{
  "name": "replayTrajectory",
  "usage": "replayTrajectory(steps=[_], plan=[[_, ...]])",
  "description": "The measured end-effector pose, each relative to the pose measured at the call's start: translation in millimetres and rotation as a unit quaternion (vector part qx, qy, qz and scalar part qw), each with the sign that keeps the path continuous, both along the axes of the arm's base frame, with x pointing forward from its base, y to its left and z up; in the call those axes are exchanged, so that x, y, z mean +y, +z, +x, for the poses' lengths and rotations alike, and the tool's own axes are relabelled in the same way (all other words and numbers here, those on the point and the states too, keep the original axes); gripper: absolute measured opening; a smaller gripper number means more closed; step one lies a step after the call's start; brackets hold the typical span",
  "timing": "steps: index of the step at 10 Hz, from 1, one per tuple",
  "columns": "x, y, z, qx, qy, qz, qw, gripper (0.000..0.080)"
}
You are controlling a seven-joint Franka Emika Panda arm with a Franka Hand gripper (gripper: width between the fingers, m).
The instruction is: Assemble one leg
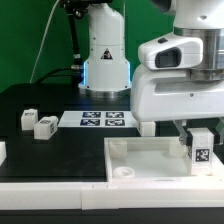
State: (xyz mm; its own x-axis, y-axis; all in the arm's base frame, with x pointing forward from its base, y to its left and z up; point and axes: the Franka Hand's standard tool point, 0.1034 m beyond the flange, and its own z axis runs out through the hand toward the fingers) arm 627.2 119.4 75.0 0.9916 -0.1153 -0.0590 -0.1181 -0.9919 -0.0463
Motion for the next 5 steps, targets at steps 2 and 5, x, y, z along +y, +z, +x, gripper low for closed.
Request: replayTrajectory(steps=[2, 5], plan=[[-0.1, -0.1, 0.6, 0.007, -0.177, -0.011, 0.984, 0.0291], [-1.3, 0.3, 2.7, 0.011, -0.339, -0.014, 0.941, 0.0291]])
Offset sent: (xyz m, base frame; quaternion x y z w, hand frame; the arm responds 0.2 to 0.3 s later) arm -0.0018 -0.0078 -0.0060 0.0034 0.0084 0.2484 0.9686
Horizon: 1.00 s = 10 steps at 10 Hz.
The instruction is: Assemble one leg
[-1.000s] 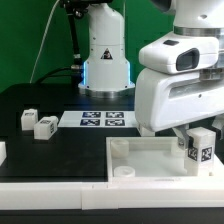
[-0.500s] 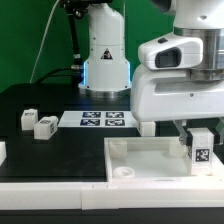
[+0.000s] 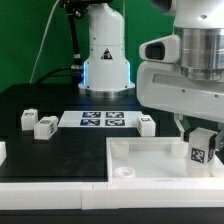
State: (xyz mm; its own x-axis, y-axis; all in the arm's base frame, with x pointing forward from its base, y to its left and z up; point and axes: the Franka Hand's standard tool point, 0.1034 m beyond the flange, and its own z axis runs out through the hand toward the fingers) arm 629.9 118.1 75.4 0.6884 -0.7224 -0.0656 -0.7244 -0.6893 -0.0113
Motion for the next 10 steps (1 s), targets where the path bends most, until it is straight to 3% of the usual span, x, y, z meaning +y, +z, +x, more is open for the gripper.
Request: replayTrajectory(steps=[1, 2, 3, 5, 7, 10], plan=[[0.0, 0.0, 0.0, 0.002, -0.041, -0.002, 0.999, 0.0291], [0.1, -0.3, -0.1, 0.003, -0.052, -0.002, 0.999, 0.0367], [0.1, -0.4, -0.1, 0.002, -0.038, -0.002, 0.999, 0.0367], [0.5, -0.4, -0.1, 0.001, -0.024, -0.001, 1.000, 0.0617], [1.2, 0.1, 0.7, -0.009, 0.110, 0.003, 0.994, 0.0641], [7.0, -0.7, -1.0, -0.021, 0.300, 0.008, 0.954, 0.0649]])
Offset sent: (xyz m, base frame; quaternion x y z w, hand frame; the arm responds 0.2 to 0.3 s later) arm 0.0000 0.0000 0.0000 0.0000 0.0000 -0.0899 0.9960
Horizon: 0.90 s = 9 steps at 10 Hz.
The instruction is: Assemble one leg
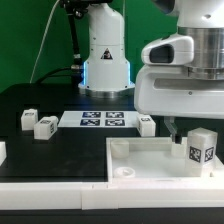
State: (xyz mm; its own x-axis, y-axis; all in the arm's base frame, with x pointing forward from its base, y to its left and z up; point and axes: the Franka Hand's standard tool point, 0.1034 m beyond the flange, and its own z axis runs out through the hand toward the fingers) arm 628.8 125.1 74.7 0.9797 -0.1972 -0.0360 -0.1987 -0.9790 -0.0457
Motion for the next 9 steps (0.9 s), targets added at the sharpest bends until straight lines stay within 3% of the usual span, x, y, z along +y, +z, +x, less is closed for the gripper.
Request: replayTrajectory(steps=[4, 6, 8, 9], plan=[[-0.2, -0.3, 0.1, -0.011, 0.214, -0.003, 0.977, 0.0649], [-5.7, 0.6, 2.5, -0.017, 0.329, -0.005, 0.944, 0.0649], [-7.9, 0.3, 3.3, -0.020, 0.359, -0.005, 0.933, 0.0649], [-8.2, 0.1, 3.2, -0.019, 0.359, -0.005, 0.933, 0.0554]])
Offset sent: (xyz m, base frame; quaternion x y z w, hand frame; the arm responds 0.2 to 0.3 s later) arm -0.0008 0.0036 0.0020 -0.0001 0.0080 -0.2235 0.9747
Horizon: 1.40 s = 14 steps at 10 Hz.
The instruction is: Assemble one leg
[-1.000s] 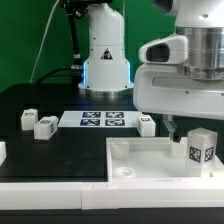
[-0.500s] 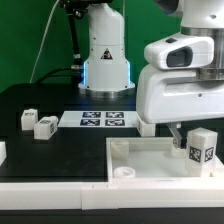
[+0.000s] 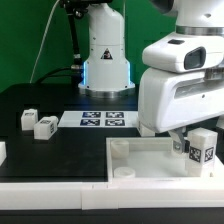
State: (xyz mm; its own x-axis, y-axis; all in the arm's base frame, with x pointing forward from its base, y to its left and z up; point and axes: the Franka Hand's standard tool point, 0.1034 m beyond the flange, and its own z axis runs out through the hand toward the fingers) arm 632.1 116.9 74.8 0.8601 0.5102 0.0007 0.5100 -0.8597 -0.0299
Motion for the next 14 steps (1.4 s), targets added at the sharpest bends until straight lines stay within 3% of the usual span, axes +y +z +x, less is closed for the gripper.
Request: replayTrajectory(steps=[1, 2, 3, 5, 7, 11, 14], plan=[[0.1, -0.1, -0.1, 0.000, -0.007, 0.000, 1.000, 0.0554], [0.0, -0.2, -0.1, 0.001, -0.018, 0.000, 1.000, 0.0372], [-0.1, -0.5, -0.2, 0.001, -0.021, 0.000, 1.000, 0.0291], [0.2, -0.8, -0.3, 0.004, -0.124, 0.001, 0.992, 0.0291], [-2.1, -0.5, 0.7, 0.008, -0.257, 0.002, 0.966, 0.0291], [-3.8, -1.5, -0.4, 0.020, -0.463, 0.000, 0.886, 0.0292], [-11.3, -0.2, -0.8, 0.016, -0.567, -0.015, 0.824, 0.0305]])
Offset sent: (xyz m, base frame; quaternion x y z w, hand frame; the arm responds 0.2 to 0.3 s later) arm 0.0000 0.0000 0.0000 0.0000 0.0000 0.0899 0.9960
